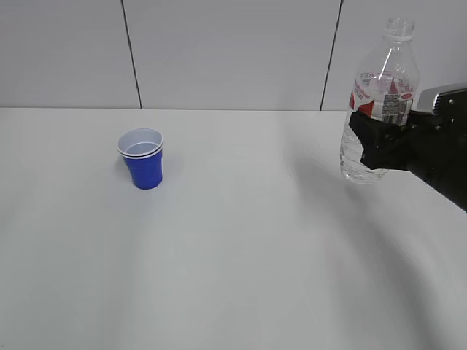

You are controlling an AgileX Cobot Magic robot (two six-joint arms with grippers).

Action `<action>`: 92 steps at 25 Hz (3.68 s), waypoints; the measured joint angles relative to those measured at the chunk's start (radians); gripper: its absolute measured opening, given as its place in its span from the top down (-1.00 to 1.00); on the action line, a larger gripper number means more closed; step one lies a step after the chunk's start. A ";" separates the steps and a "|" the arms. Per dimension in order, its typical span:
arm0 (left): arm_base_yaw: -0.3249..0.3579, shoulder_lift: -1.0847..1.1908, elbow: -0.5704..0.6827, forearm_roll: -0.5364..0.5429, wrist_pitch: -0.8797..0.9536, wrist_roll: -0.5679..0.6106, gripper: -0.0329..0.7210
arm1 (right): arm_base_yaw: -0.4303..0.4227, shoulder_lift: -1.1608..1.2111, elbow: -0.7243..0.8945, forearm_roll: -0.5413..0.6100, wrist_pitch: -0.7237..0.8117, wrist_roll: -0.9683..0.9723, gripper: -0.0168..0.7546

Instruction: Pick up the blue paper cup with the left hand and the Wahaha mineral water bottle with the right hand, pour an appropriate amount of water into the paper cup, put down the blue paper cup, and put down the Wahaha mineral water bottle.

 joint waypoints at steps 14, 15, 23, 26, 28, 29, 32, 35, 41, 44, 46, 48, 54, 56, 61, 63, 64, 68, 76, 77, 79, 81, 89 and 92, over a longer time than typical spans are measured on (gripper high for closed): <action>0.000 -0.164 -0.021 -0.045 0.399 0.000 -0.41 | 0.000 0.000 0.000 -0.036 0.000 0.002 -0.26; 0.000 -0.164 -0.021 -0.045 0.422 0.000 -0.41 | 0.000 0.000 0.000 -0.036 0.000 0.002 -0.26; 0.000 -0.164 -0.009 -0.038 0.530 0.000 -0.41 | 0.000 0.008 -0.010 -0.036 0.000 0.004 -0.26; 0.000 -0.164 -0.007 -0.038 0.527 0.000 -0.41 | 0.000 0.042 -0.048 -0.036 0.000 0.004 -0.26; 0.000 -0.164 -0.007 -0.038 0.526 0.000 -0.41 | 0.000 0.071 -0.083 -0.036 0.000 0.004 -0.26; 0.000 -0.164 -0.007 -0.038 0.525 0.000 -0.41 | 0.000 0.085 -0.104 -0.036 0.000 0.004 -0.26; 0.000 -0.164 -0.007 -0.038 0.523 0.000 -0.41 | 0.000 0.144 -0.169 -0.036 0.000 0.004 -0.26; 0.000 -0.164 -0.007 -0.038 0.521 0.000 -0.41 | 0.000 0.216 -0.225 -0.038 -0.002 0.004 -0.26; 0.000 -0.164 -0.007 -0.038 0.521 0.000 -0.41 | 0.000 0.341 -0.301 -0.047 -0.002 0.005 -0.26; 0.000 -0.164 -0.007 -0.038 0.521 0.000 -0.41 | 0.000 0.366 -0.315 -0.048 -0.012 0.006 -0.26; 0.000 -0.164 -0.007 -0.038 0.521 0.000 -0.41 | 0.000 0.373 -0.319 -0.048 -0.019 0.006 -0.26; 0.000 -0.164 -0.007 -0.038 0.521 0.000 -0.41 | 0.000 0.375 -0.319 -0.048 -0.025 0.006 -0.26; 0.000 -0.164 -0.007 -0.038 0.521 0.000 -0.41 | 0.000 0.389 -0.319 -0.048 -0.049 0.008 -0.26; 0.000 -0.164 -0.007 -0.038 0.521 0.000 -0.41 | 0.000 0.404 -0.321 -0.045 -0.065 0.008 -0.26; 0.000 -0.164 -0.007 -0.038 0.521 0.000 -0.41 | 0.000 0.434 -0.327 -0.018 -0.115 0.008 -0.26; 0.000 -0.164 -0.007 -0.038 0.521 0.000 -0.41 | 0.000 0.438 -0.327 -0.017 -0.121 0.008 -0.26; 0.000 -0.164 -0.007 -0.038 0.521 0.000 -0.41 | 0.000 0.438 -0.327 -0.017 -0.123 0.008 -0.26; 0.000 -0.164 -0.007 -0.038 0.521 0.000 -0.41 | 0.000 0.438 -0.327 -0.028 -0.123 0.008 -0.27; 0.000 -0.164 -0.007 -0.038 0.521 0.000 -0.41 | 0.000 0.455 -0.327 -0.055 -0.073 0.034 -0.74; 0.000 -0.164 -0.007 -0.038 0.521 0.000 -0.41 | 0.000 0.456 -0.327 -0.055 -0.063 0.036 -0.75; 0.000 -0.164 -0.007 -0.038 0.521 0.000 -0.41 | 0.000 0.456 -0.327 -0.055 -0.055 0.038 -0.76; 0.000 -0.164 -0.007 -0.038 0.521 0.000 -0.41 | 0.000 0.456 -0.325 -0.055 -0.055 0.038 -0.76; 0.000 -0.164 -0.007 -0.038 0.521 0.000 -0.41 | 0.000 0.394 -0.219 -0.046 -0.043 0.007 -0.76; 0.000 -0.164 -0.007 -0.038 0.521 0.000 -0.41 | 0.000 0.344 -0.174 -0.024 -0.043 -0.006 -0.75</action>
